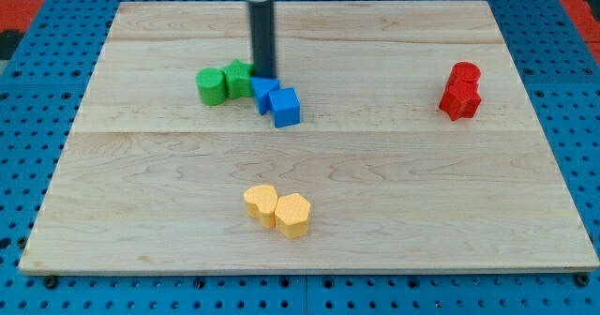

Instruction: Separate the green blocks from the blue blocks

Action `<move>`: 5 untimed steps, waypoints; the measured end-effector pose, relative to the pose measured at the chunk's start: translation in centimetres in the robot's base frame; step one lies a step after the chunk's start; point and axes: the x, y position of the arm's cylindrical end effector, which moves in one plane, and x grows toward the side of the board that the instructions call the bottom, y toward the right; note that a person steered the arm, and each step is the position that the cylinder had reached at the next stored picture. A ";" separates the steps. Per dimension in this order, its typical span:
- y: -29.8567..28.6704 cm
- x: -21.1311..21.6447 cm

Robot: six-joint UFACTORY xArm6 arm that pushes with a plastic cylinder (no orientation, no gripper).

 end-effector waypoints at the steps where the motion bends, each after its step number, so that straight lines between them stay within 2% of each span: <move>1: -5.5 0.0; 2: -5.2 0.2; 3: -5.6 4.2; 4: -10.7 2.1; 5: -13.8 -3.5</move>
